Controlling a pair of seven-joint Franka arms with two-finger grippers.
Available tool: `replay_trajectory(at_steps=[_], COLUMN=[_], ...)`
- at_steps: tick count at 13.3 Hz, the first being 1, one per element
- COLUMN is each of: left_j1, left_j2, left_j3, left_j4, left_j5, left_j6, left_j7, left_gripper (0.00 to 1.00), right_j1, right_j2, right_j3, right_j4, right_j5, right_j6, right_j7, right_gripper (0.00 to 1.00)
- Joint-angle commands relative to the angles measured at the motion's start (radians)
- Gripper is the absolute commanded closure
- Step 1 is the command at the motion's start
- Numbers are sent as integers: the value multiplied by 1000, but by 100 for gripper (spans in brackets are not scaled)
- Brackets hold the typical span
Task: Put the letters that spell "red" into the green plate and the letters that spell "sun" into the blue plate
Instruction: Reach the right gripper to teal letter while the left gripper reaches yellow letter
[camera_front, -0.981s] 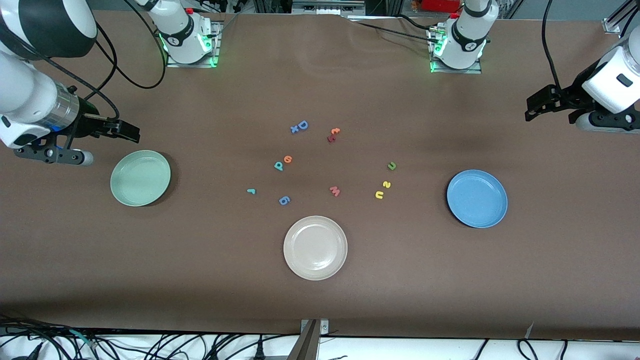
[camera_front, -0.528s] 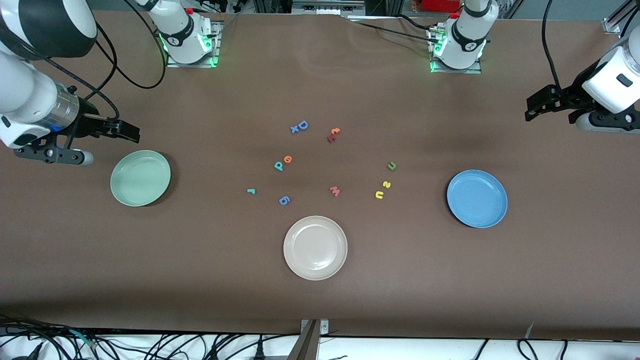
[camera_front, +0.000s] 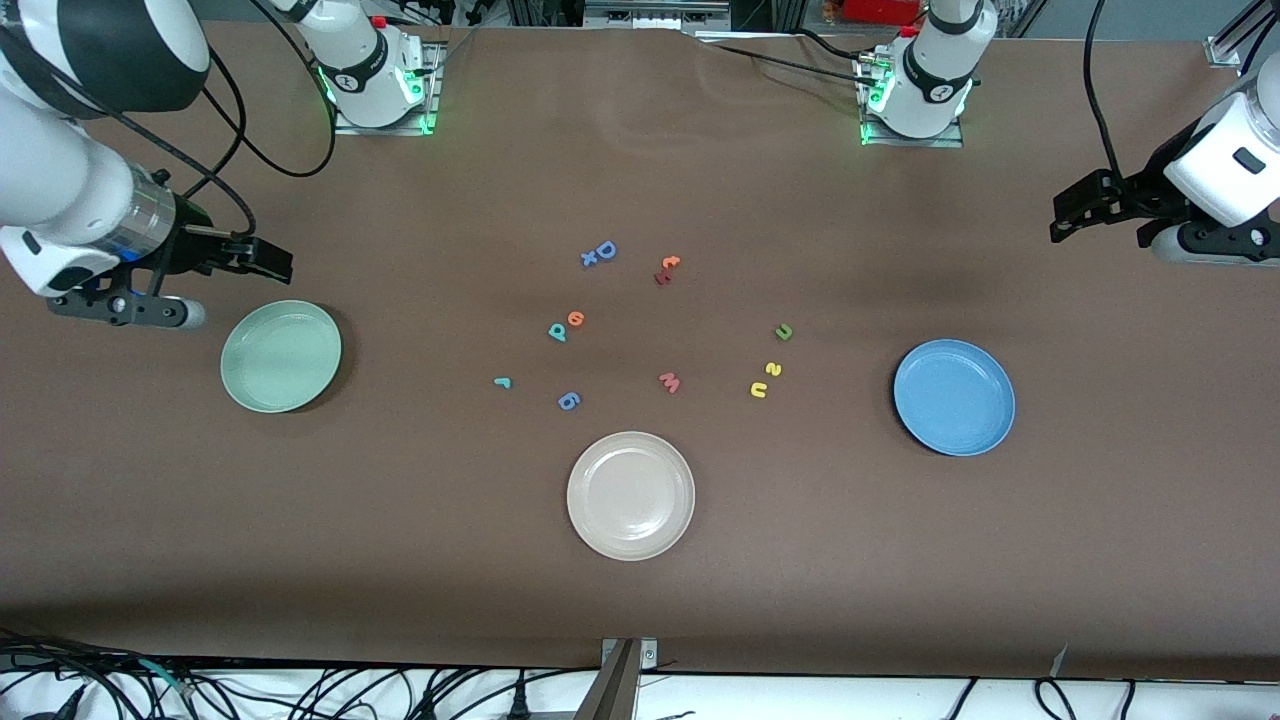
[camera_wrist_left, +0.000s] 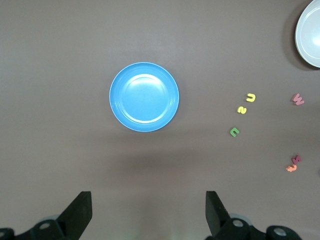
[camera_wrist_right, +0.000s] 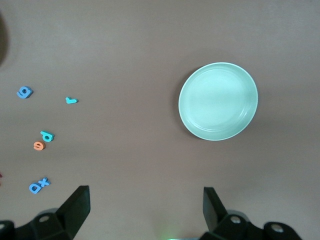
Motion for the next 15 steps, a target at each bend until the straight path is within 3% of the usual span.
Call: replay_trajectory(at_steps=[1, 4, 9, 15], left_j1=[2, 2, -15, -103], left_j2=[-8, -8, 27, 182], left_j3=[0, 0, -3, -84], left_j4=[-6, -6, -4, -4], left_j5=[1, 1, 3, -17], left_j6=[-7, -6, -21, -52], left_j7=[21, 21, 13, 5], left_gripper=[0, 0, 0, 0], right_j1=[25, 79, 154, 229], right_j2=[48, 127, 284, 388], right_j3=[1, 1, 1, 1], right_j4=[16, 9, -5, -86], right_j5=[15, 7, 1, 1], right_j6=[-5, 77, 251, 438], right_j7=[11, 14, 208, 376], right_gripper=[0, 0, 0, 1])
